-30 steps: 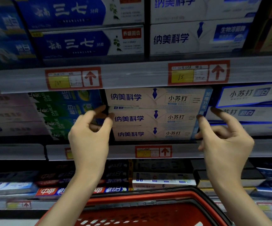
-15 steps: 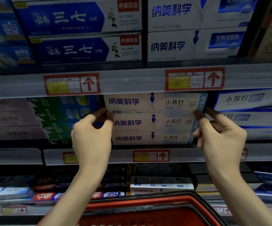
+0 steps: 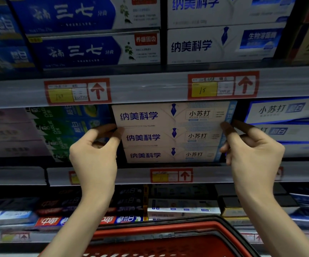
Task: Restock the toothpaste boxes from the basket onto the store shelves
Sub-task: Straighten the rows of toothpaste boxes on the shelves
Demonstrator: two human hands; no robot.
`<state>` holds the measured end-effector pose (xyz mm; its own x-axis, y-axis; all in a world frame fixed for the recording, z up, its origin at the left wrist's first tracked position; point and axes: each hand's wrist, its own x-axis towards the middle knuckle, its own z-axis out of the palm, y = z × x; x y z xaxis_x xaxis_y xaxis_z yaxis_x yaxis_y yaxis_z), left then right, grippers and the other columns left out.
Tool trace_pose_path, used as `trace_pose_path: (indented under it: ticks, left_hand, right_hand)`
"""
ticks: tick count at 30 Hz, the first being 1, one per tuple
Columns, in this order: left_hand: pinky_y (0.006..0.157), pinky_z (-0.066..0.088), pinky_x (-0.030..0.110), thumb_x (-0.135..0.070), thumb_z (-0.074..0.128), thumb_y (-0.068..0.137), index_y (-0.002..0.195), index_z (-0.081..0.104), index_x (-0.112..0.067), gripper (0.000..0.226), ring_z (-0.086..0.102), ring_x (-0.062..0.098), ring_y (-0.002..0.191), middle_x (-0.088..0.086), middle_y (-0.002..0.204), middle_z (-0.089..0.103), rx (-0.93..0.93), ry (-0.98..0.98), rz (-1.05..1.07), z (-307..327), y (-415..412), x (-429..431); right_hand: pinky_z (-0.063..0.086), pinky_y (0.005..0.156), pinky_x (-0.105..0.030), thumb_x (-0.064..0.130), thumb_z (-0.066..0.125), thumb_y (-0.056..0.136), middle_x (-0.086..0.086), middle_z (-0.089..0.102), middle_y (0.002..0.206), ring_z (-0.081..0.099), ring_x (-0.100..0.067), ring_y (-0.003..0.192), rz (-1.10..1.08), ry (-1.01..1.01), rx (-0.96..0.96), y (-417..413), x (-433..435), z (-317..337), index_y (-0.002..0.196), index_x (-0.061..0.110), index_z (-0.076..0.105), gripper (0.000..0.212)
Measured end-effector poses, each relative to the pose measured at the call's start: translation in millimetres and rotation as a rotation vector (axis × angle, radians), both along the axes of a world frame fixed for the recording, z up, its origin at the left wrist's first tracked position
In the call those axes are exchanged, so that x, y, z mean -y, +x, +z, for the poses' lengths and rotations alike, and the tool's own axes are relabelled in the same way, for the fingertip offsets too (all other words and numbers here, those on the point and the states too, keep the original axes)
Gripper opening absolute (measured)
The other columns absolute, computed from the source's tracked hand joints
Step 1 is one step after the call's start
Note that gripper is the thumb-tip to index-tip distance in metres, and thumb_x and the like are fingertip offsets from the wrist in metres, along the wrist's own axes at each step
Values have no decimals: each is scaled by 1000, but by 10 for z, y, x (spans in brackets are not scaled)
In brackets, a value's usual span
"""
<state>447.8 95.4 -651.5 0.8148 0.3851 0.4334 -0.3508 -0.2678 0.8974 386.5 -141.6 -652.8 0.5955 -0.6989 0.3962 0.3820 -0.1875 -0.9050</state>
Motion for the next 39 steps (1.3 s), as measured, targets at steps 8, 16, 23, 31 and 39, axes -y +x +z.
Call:
trace_pose_path:
  ticks: [8, 16, 23, 31, 39]
  left_hand:
    - [53, 39, 26, -16, 74, 94, 80, 81, -25, 17, 48, 5, 43, 3, 53, 66, -36, -12, -23, 27, -34, -3]
    - [47, 38, 24, -21, 77, 93, 82, 79, -33, 17, 44, 4, 40, -1, 50, 64, -25, -28, -46, 47, -14, 1]
    - [49, 40, 17, -18, 78, 91, 77, 76, -38, 24, 45, 5, 43, -2, 46, 57, -20, -71, -59, 26, 15, -1]
    - [49, 38, 18, -14, 74, 94, 108, 81, -25, 19, 46, 3, 42, -3, 46, 59, -146, 46, -38, -311, -73, -7]
    - [43, 36, 13, -20, 78, 91, 103, 83, -20, 12, 45, 5, 43, -12, 43, 57, -164, 53, -9, -344, -27, -20]
  right_hand:
    - [39, 43, -23, 17, 73, 97, -6, 64, 56, 43, -16, 43, -42, 52, -39, 19, 24, -77, 99, 8, 80, 12]
    - [37, 45, -24, 12, 75, 94, -6, 60, 53, 41, -16, 45, -34, 196, -11, 53, 8, -44, 80, 5, 77, 16]
    - [43, 61, -36, 17, 74, 95, -10, 63, 56, 50, -21, 54, -84, 83, -13, 57, 21, -120, 69, 11, 75, 27]
    - [56, 76, -43, 18, 71, 97, 2, 68, 56, 58, -12, 53, -152, -104, -176, -77, -51, -439, 73, 34, 71, 29]
    - [54, 74, -41, 20, 73, 94, 6, 67, 55, 61, -12, 54, -201, -167, -225, -47, -4, -528, 83, 25, 78, 14]
